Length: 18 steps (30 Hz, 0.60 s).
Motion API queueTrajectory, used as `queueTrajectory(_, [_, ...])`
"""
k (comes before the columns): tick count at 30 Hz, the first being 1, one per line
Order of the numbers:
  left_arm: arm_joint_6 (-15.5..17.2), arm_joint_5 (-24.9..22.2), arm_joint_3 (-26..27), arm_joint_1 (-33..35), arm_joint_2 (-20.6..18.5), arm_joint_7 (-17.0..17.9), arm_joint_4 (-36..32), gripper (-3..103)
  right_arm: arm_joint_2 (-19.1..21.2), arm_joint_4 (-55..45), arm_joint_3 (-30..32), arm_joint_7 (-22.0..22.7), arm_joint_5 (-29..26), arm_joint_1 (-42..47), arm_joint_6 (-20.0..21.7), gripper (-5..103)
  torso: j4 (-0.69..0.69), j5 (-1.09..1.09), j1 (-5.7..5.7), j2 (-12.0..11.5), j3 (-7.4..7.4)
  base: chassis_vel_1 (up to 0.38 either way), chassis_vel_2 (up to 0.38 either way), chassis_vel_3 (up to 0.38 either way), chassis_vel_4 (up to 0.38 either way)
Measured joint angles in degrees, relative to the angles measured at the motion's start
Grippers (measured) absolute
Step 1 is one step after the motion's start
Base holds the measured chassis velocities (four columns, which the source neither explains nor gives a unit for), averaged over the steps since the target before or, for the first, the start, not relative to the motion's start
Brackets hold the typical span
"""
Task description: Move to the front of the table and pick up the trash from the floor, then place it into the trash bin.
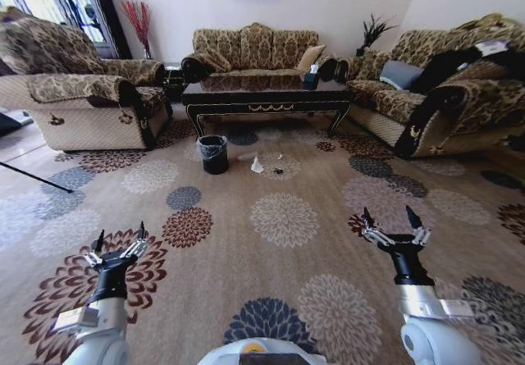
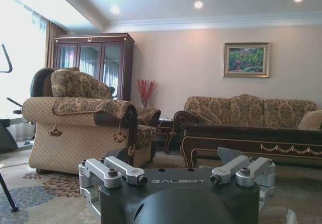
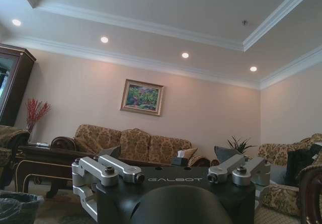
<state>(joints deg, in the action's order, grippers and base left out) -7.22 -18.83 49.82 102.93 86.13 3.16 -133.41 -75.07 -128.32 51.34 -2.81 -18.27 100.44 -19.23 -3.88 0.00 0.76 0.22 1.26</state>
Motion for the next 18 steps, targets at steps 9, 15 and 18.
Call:
queueTrajectory(9, [-0.4,0.0,0.0,0.5,0.2,-0.2,-0.3,100,-0.2,0.1,-0.1,0.1,0.1,0.1,-0.2,100,-0.01,-0.01,0.03,0.2,0.14,-0.243,0.227,0.225,-0.231])
queueTrajectory(15, [-0.6,0.1,0.1,0.8,0.3,-0.2,-0.5,100,-0.2,0.0,-0.1,0.1,0.1,0.1,-0.3,100,0.00,0.00,0.05,0.2,0.20,-0.276,0.280,0.289,-0.278])
queueTrajectory(18, [-0.8,0.2,0.1,1.1,0.4,-0.2,-0.7,100,-0.1,-0.1,-0.1,0.4,0.6,0.3,0.1,100,-0.01,-0.02,0.04,0.2,0.21,-0.274,0.271,0.286,-0.265])
